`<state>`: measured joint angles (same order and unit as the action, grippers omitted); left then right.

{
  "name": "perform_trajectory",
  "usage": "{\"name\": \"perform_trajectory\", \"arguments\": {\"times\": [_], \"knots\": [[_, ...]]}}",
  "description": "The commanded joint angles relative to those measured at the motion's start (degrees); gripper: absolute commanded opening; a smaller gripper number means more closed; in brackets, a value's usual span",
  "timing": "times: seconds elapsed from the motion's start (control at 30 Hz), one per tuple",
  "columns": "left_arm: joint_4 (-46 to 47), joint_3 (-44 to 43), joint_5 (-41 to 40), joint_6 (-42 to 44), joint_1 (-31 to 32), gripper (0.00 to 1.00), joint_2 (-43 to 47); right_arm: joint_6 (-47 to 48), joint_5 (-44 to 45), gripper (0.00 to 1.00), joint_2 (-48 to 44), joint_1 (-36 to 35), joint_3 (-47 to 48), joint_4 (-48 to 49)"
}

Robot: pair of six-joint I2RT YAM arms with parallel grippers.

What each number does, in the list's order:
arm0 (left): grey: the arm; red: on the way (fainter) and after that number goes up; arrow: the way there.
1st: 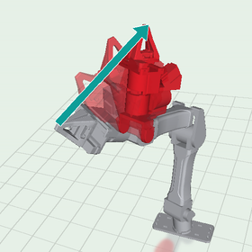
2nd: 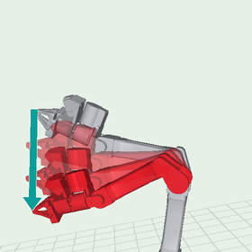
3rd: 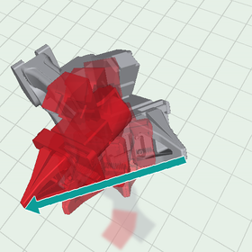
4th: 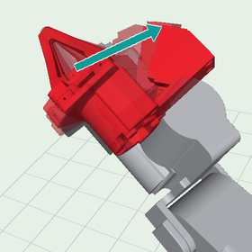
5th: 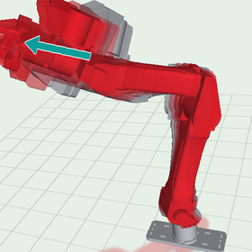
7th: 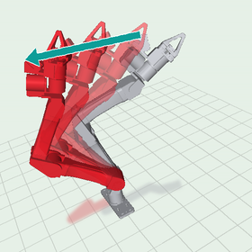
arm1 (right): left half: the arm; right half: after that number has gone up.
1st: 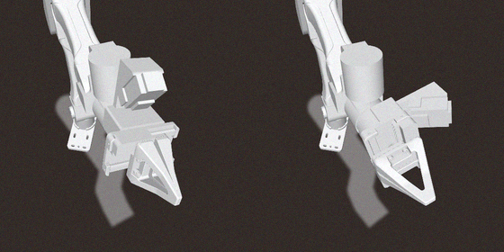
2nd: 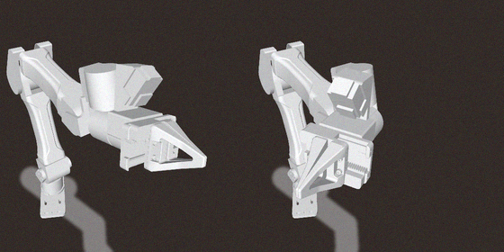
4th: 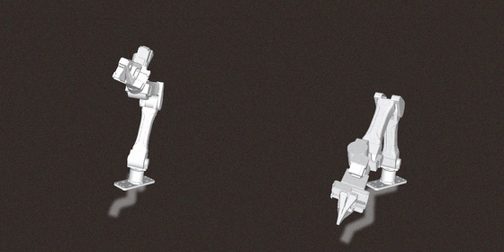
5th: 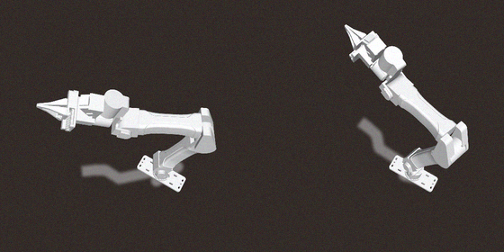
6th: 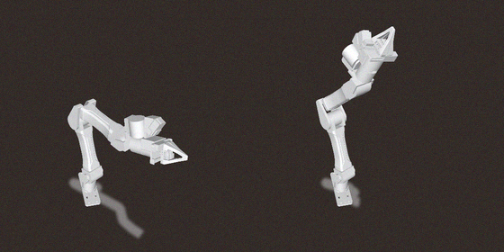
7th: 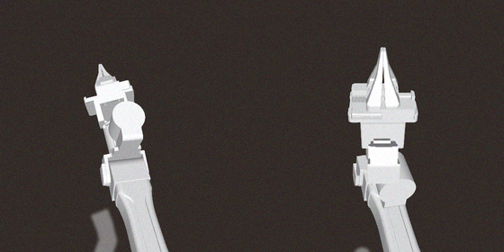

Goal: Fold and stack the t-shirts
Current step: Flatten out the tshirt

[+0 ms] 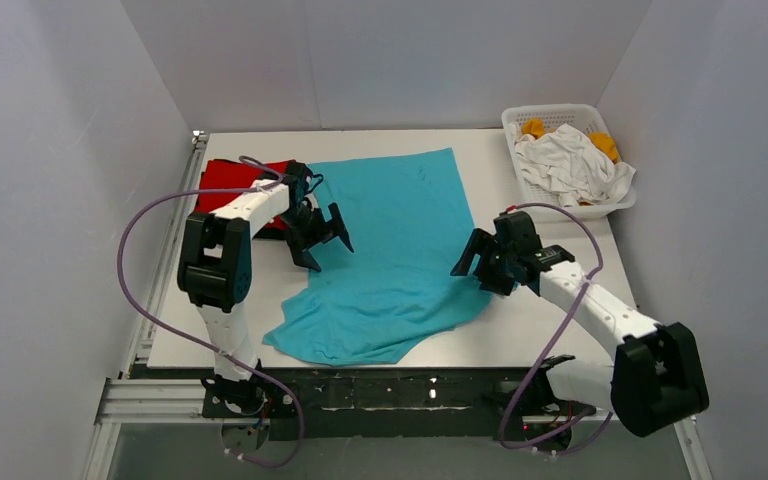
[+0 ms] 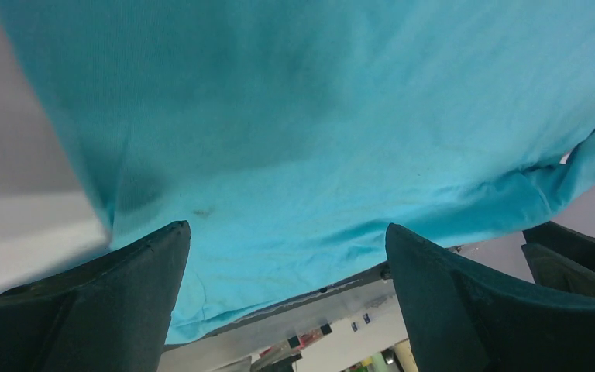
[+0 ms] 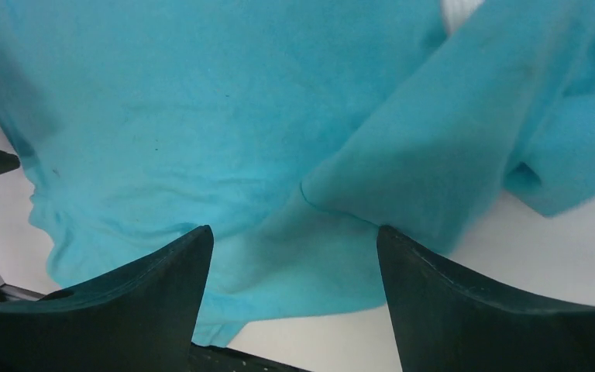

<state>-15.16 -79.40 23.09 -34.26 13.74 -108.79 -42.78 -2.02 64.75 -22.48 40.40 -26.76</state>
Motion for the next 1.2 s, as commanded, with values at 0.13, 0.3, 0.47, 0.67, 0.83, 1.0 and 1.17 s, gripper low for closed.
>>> {"name": "perform_trajectory", "arguments": {"times": [0.13, 0.3, 0.47, 0.67, 0.83, 1.0, 1.17], "knots": [[-2.35, 7.84, 2.68, -0.84, 1.23, 0.98, -0.14, -0.67, -1.34, 0.86, 21.59, -0.37, 11.35, 9.00], [-0.88, 18.87, -2.05, -3.07, 4.33, 0.98, 7.47, 2.15, 6.01, 0.85, 34.86, -0.31, 26.63, -0.55], [2.02, 28.92, -3.56, -8.38, 12.11, 0.98, 13.51, 8.08, 8.13, 0.85, 48.60, -0.24, 45.15, -10.80], [12.13, 35.14, -2.98, -19.44, 25.01, 0.98, 15.40, 11.70, 2.70, 0.82, 63.08, -0.28, 64.85, -15.51], [12.35, 22.10, 1.34, -17.52, 34.51, 0.98, 4.63, 14.72, -2.77, 0.82, 68.11, -0.52, 74.56, -14.28], [14.63, 14.96, 1.80, -18.13, 36.47, 0.98, 2.83, 19.22, 0.78, 0.82, 63.90, 0.23, 75.73, -17.76], [2.36, 10.40, -9.34, -8.67, 36.43, 0.98, 9.21, 20.59, 5.89, 0.83, 52.56, 2.49, 69.74, -19.98]]}}
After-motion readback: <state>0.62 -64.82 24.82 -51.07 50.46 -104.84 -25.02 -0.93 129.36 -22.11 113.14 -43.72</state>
